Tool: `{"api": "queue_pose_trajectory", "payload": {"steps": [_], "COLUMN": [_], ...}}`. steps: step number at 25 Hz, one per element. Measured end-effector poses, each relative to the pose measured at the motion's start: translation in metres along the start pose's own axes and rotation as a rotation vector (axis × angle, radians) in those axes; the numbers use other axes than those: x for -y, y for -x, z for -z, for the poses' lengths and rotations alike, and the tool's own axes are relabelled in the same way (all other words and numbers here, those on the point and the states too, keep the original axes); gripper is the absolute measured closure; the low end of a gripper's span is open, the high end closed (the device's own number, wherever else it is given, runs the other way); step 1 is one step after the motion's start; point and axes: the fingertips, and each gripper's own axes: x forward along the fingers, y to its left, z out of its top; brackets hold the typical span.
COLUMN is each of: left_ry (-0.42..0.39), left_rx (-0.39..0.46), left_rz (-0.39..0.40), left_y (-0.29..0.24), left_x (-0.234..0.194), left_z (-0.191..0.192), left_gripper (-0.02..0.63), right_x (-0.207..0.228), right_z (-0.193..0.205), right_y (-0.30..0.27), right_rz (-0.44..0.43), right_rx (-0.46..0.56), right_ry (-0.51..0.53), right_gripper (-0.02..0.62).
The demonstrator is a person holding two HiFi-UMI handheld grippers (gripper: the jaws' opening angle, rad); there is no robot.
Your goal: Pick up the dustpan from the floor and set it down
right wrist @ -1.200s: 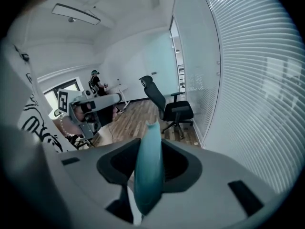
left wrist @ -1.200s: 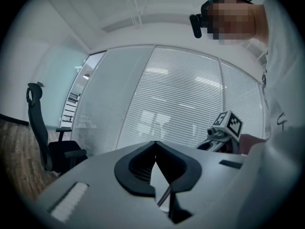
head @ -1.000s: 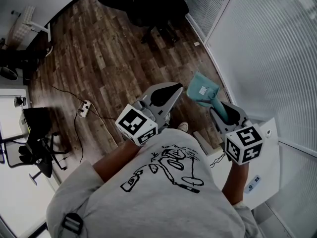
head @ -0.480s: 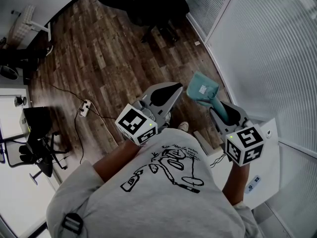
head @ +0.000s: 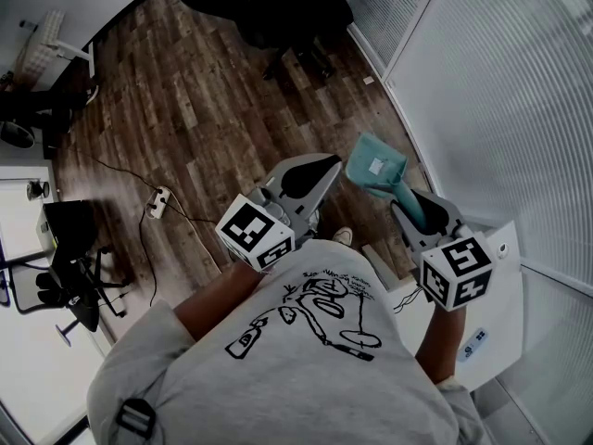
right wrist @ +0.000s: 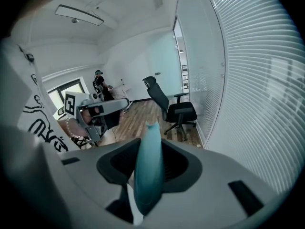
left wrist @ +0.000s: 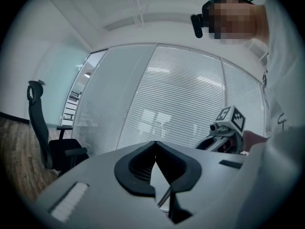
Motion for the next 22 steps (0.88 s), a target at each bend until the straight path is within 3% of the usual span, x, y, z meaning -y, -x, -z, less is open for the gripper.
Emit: {"api": "queue_pose_trajectory", "payload": {"steps": [12, 22], "left_ry": [0.012, 0.021], "left_rx": [-0.007, -0.015], "left_rz": [-0.01, -0.018], "left_y": [-0.002, 0.005], "left_x": [-0.006, -0.005], "left_z": [-0.005, 0.0], "left_gripper": [0.604, 0.604], "right_x": [0.004, 0.002], "right_z": [0.003, 0.033], "right_y": [-0.012, -0.035], "right_rz": [-0.008, -0.019], "right_rx": [-0.021, -0.064], "right_ry": [-0.008, -0.023], "right_gripper": [0.474, 0.474]}}
